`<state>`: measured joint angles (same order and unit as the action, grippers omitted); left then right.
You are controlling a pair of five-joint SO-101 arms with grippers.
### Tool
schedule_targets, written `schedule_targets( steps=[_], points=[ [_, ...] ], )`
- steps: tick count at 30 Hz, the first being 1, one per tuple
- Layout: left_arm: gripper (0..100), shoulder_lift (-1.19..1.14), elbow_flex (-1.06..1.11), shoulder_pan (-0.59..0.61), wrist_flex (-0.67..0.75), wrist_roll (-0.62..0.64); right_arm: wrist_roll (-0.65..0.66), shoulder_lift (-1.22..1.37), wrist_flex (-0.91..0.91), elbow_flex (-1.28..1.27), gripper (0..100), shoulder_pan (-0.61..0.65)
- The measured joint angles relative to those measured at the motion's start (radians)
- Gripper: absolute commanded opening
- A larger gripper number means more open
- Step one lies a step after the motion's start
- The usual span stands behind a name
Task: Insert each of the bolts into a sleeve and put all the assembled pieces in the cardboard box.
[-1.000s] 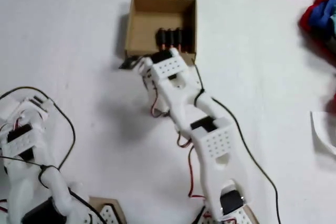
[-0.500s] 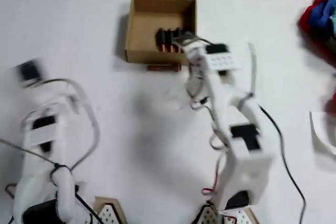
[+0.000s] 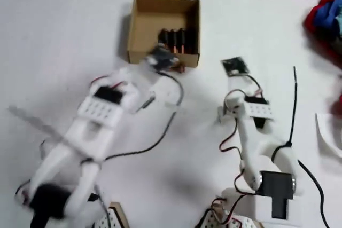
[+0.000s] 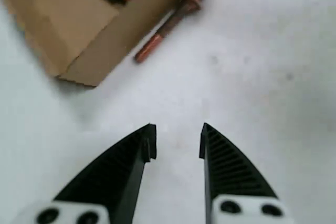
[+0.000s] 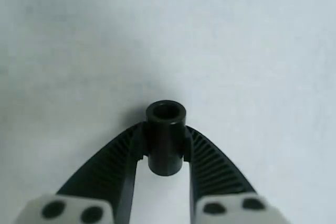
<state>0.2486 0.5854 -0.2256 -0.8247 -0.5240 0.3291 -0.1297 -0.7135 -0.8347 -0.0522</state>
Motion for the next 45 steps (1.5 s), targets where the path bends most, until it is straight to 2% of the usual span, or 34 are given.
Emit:
schedule_targets(
  steps=[3,10,13,17,24,34,45],
  points=[
    [16,-0.218,-0.210,-0.029,-0.138,-0.083,-0.054,-0.017,0.086,-0.060,2.2,-0.037],
    [15,-0.597,-0.723,-0.035,-0.425,-0.109,-0.075,-0.018,0.112,-0.063,2.2,-0.060],
    [16,-0.700,-0.861,-0.058,-0.465,-0.157,-0.077,-0.018,0.112,-0.063,2.2,-0.060],
    [16,-0.824,-1.023,-0.081,-0.519,-0.282,-0.077,-0.018,0.112,-0.063,2.2,-0.060],
    [16,-1.071,-1.347,-0.091,-0.649,-0.327,-0.077,-0.018,0.112,-0.063,2.2,-0.060],
    [16,-1.349,-1.781,-0.092,-0.684,-0.327,-0.078,-0.018,0.112,-0.063,2.2,-0.060],
    [15,-1.447,-1.857,-0.095,-0.681,-0.327,-0.078,-0.018,0.114,-0.063,2.2,-0.060]
  ],
)
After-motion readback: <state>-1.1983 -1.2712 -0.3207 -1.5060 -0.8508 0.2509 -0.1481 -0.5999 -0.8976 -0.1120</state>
